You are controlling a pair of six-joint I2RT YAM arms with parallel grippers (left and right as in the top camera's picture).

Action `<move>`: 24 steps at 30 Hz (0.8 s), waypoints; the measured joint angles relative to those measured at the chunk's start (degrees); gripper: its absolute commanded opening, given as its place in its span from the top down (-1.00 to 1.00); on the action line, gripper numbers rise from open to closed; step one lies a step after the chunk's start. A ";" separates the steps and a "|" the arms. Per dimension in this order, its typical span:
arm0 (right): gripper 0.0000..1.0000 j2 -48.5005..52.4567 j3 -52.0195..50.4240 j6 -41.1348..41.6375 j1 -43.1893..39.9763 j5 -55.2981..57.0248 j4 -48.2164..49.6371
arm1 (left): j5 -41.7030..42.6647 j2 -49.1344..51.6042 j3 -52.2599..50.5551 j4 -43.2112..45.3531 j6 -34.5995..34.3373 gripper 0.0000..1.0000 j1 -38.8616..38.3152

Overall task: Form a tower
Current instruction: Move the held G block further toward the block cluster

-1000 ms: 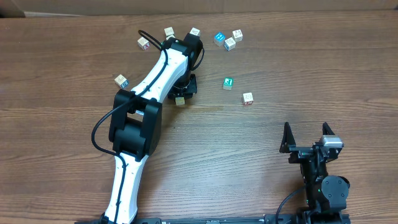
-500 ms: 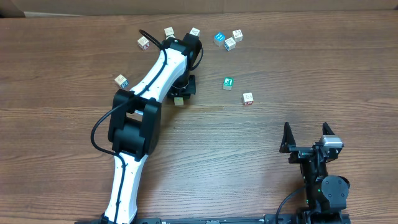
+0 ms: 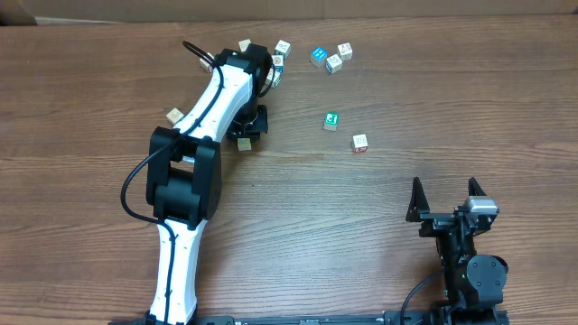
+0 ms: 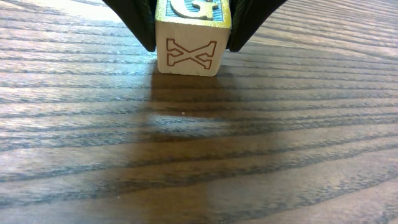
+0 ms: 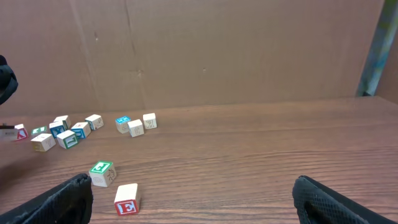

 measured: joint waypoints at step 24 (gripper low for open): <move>-1.00 0.00 0.00 0.02 -0.02 -0.02 -0.04 | -1.36 -0.02 0.00 3.02 5.92 0.52 4.39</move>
